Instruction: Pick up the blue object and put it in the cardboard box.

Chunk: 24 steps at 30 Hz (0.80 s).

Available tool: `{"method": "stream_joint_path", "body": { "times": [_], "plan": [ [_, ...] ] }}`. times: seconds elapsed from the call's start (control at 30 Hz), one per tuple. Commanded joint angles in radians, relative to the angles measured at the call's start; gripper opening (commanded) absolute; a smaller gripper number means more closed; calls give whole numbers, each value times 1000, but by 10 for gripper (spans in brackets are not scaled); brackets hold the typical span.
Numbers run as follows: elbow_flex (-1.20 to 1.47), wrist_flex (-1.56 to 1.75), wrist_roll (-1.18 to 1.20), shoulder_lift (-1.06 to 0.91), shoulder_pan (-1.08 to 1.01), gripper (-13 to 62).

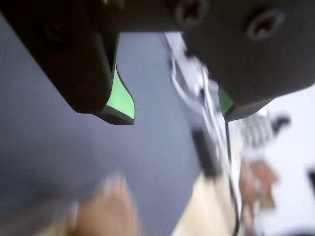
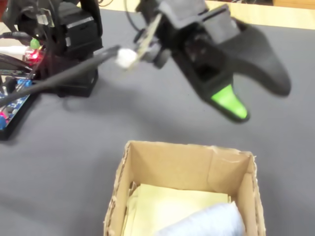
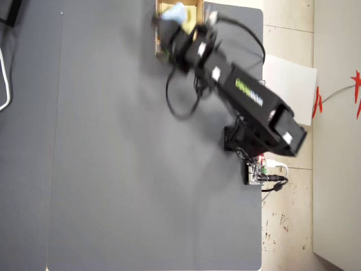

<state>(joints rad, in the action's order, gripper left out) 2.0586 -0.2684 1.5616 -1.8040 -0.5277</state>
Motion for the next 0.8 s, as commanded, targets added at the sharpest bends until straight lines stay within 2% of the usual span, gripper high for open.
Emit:
{"method": "stream_joint_path", "body": {
  "times": [0.0,0.33,0.77],
  "plan": [
    [-3,138,49,-92,92,338],
    [414,368,72,-298,407,340],
    [870,532,95,-491,477,339]
  ]
}}
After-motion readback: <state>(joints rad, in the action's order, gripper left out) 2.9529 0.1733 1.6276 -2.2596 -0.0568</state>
